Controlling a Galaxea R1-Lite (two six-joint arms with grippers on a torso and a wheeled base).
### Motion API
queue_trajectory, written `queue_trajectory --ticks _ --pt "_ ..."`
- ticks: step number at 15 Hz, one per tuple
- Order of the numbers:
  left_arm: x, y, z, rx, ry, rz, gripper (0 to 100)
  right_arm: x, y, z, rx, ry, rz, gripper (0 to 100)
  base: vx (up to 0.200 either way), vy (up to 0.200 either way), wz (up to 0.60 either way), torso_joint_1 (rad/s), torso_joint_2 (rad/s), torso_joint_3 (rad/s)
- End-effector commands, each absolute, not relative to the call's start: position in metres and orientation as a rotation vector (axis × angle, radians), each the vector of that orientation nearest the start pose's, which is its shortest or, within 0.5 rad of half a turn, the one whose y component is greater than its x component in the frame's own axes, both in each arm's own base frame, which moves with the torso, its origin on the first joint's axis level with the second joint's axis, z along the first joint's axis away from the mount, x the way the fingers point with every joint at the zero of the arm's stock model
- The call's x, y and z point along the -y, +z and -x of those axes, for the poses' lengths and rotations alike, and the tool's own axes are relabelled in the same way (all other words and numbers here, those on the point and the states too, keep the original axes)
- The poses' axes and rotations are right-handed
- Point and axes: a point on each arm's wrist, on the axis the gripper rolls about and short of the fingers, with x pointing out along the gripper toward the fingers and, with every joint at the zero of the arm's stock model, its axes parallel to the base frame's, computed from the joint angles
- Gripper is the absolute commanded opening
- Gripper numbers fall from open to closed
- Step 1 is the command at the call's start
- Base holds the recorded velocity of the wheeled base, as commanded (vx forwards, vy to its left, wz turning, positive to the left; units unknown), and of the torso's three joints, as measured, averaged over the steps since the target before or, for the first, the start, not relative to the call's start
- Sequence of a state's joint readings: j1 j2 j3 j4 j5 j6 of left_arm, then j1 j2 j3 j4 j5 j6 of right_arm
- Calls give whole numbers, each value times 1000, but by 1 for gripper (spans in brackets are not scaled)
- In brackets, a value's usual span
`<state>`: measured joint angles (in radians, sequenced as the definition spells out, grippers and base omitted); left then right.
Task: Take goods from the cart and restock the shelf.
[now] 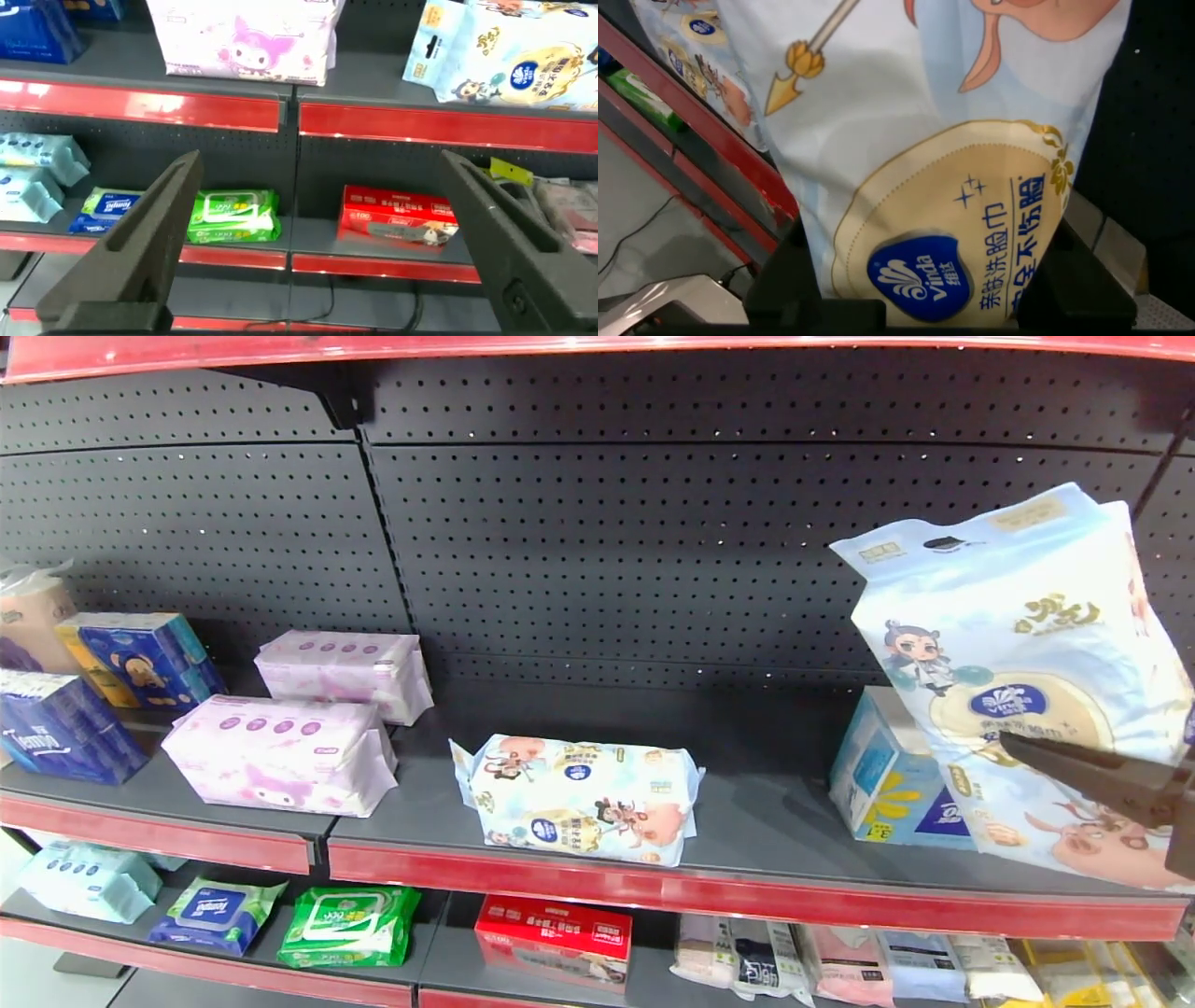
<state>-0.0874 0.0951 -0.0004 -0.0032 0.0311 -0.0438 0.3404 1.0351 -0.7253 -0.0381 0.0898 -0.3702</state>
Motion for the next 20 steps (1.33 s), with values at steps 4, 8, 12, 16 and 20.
queue_trajectory --ticks 4,8,12,16,20 --pt "0 77 16 -83 71 39 100 -70 244 -157 -259 564 411 0 0 0 0 0 0 0" --pt "0 77 17 -77 83 39 100 -84 246 -182 -264 597 414 0 0 0 0 0 0 0" --pt "0 77 16 -80 87 38 100 -93 240 -190 -275 624 418 0 0 0 0 0 0 0" --pt "0 76 22 -5 35 37 100 -98 234 -200 -305 631 423 0 0 0 0 0 0 0" --pt "0 76 23 4 32 37 100 -103 230 -208 -323 635 426 0 0 0 0 0 0 0"
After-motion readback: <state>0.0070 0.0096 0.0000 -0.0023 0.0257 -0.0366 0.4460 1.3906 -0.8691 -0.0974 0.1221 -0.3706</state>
